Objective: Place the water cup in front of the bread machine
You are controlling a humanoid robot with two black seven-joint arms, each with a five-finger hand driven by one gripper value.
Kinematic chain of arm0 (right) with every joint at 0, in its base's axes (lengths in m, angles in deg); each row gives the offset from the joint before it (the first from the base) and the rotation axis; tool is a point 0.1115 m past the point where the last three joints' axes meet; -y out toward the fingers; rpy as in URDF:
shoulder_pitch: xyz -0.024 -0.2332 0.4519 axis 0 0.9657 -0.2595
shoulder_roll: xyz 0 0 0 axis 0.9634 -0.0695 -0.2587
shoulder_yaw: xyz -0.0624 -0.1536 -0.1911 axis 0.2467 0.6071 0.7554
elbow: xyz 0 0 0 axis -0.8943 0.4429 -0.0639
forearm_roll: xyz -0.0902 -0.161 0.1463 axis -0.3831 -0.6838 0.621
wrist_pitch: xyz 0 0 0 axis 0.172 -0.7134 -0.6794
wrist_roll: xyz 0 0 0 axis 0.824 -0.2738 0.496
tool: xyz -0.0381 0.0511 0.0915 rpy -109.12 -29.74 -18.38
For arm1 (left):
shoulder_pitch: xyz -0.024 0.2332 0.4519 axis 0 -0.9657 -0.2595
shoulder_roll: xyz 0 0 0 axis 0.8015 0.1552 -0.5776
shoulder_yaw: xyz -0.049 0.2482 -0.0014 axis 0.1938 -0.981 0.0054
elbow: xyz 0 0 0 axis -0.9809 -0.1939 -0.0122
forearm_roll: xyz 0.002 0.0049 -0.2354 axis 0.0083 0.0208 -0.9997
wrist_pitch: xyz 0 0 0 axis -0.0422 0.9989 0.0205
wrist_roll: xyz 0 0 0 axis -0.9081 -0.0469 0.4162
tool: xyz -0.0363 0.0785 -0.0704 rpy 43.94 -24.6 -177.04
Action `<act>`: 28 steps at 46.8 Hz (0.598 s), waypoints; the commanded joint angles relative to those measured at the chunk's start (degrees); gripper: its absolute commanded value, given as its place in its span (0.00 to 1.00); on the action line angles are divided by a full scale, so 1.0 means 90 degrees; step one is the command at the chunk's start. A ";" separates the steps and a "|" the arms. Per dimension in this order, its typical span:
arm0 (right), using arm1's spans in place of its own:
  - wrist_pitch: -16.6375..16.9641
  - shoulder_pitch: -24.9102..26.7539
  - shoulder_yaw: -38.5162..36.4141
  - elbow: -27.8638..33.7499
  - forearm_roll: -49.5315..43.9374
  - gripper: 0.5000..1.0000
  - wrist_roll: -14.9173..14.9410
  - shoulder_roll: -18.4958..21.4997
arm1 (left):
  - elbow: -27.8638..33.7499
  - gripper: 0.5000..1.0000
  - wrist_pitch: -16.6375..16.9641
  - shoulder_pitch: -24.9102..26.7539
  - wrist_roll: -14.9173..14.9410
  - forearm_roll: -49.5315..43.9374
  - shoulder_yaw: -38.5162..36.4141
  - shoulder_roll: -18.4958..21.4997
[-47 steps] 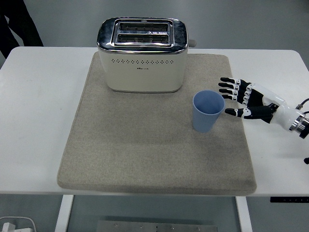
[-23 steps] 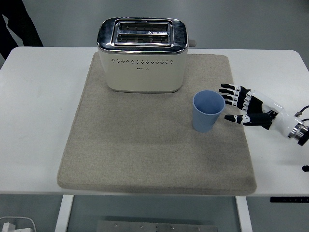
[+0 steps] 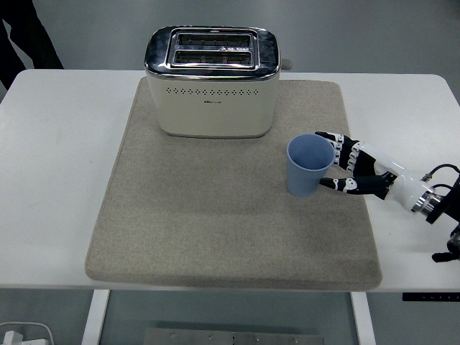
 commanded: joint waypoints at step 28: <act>0.0002 -0.0058 0.0021 0.0303 0.0000 0.86 -0.0005 0.0491 | 0.0000 1.00 0.0000 0.0000 0.0000 0.0000 -0.0003 0.0000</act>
